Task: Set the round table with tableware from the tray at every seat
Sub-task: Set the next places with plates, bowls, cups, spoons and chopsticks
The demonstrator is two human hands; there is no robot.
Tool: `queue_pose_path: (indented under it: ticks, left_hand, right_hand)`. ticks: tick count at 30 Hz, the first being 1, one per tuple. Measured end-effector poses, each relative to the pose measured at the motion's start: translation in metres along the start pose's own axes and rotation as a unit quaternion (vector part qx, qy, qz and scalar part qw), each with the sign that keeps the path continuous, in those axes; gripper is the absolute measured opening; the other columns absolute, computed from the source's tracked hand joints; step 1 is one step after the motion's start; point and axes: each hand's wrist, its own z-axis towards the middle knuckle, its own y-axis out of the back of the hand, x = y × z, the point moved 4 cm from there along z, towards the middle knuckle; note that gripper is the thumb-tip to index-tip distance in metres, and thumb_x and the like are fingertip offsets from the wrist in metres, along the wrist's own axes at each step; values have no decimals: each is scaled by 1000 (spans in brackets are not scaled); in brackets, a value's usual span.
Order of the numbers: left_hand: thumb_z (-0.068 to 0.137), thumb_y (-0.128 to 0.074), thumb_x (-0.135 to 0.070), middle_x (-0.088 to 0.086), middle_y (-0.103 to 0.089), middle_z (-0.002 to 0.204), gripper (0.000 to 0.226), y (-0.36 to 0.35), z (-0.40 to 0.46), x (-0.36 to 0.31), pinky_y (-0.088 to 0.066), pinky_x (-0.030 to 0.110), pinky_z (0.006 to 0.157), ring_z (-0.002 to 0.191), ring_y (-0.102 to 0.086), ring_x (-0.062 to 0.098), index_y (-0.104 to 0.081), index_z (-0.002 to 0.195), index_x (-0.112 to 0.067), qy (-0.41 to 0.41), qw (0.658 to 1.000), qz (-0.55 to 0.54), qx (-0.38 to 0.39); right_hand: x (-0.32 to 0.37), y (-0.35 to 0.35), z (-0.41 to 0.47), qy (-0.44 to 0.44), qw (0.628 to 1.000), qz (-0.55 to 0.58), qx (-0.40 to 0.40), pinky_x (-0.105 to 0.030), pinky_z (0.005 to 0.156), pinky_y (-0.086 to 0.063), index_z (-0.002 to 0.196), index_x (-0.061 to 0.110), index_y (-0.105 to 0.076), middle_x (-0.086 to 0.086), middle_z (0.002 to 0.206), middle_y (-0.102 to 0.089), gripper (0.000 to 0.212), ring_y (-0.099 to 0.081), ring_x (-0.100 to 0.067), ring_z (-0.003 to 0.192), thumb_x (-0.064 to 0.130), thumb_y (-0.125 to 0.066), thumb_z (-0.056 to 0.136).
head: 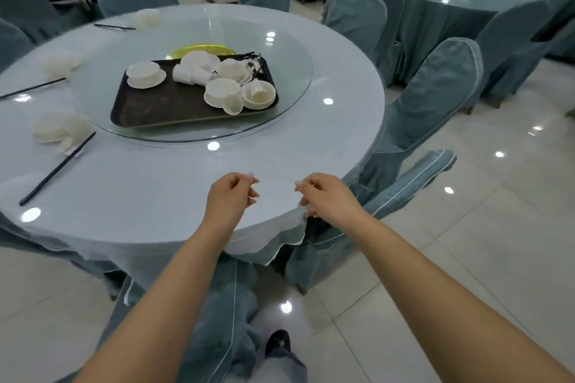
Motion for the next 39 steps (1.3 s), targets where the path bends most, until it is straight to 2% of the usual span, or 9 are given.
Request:
queue_pose_path:
  ticks: [6, 11, 14, 19, 24, 28, 33, 37, 39]
  left_hand:
    - [98, -52, -33, 1, -70, 79, 25, -5, 51, -5, -54, 26, 71, 72, -65, 13, -70, 88, -20, 30, 1000, -1, -5]
    - [99, -51, -33, -1, -69, 78, 25, 0, 73, -6, -55, 25, 73, 72, -66, 12, -69, 87, -20, 42, 999, 17, -26]
    - [98, -51, -32, -1, -69, 79, 24, 8, 89, -2, -55, 28, 77, 74, -66, 13, -69, 89, -19, 66, 997, 27, -42]
    - [95, -56, -30, 0, -70, 78, 20, 18, 112, 0, -53, 25, 72, 68, -65, 10, -69, 88, -16, 89, 993, 37, -75]
    - [94, -58, -27, 0, -70, 80, 16, 23, 141, -5, -53, 29, 77, 70, -65, 11, -67, 91, -14, 108, 985, 58, -125]
    - [94, -58, -25, 0, -70, 84, 14, 27, 151, -4, -51, 25, 74, 71, -65, 10, -66, 94, -13, 114, 982, 71, -131]
    - [94, -59, -24, -2, -70, 84, 12, 43, 171, 5, -50, 27, 75, 73, -66, 13, -66, 93, -14, 127, 980, 74, -137]
    - [94, -59, -24, -1, -69, 87, 12, 60, 202, 9, -51, 27, 75, 74, -67, 14, -66, 94, -14, 127, 982, 70, -121]
    - [94, -59, -24, 0, -69, 87, 13, 70, 219, 11, -52, 29, 77, 74, -66, 14, -66, 95, -12, 123, 984, 69, -111]
  right_hand:
    - [17, 5, 69, 8, 999, -30, 25, -39, 79, -58, 93, 22, -66, 6, 82, -71, 26, -68, -12, 65, 43, -50, 96]
    - [18, -8, 113, 11, 996, -43, 74, -36, 75, -59, 91, 23, -66, 5, 80, -71, 25, -67, -10, 62, 43, -51, 96]
    - [20, -18, 143, 8, 993, -41, 107, -33, 71, -57, 91, 21, -66, 3, 81, -72, 26, -67, -11, 62, 42, -52, 96]
    - [22, -27, 188, 10, 987, -37, 157, -31, 69, -56, 93, 17, -67, -1, 82, -72, 25, -67, -14, 61, 37, -52, 96]
    - [30, -32, 242, -4, 980, -18, 197, -27, 63, -54, 93, 15, -68, -6, 83, -71, 23, -64, -14, 57, 33, -55, 95]
    - [34, -36, 266, -14, 978, 6, 208, -22, 58, -51, 93, 13, -68, -8, 86, -71, 24, -63, -15, 58, 32, -55, 95]
    - [44, -56, 291, -22, 975, -4, 222, -23, 60, -52, 95, 11, -68, -10, 89, -70, 23, -63, -18, 61, 30, -55, 95]
    - [60, -77, 313, -2, 978, -21, 207, -21, 54, -50, 90, 13, -66, -8, 91, -70, 18, -64, -16, 64, 28, -57, 93]
    - [69, -90, 321, 5, 980, -27, 197, -27, 58, -55, 89, 15, -65, -4, 92, -69, 16, -66, -17, 67, 28, -56, 93]
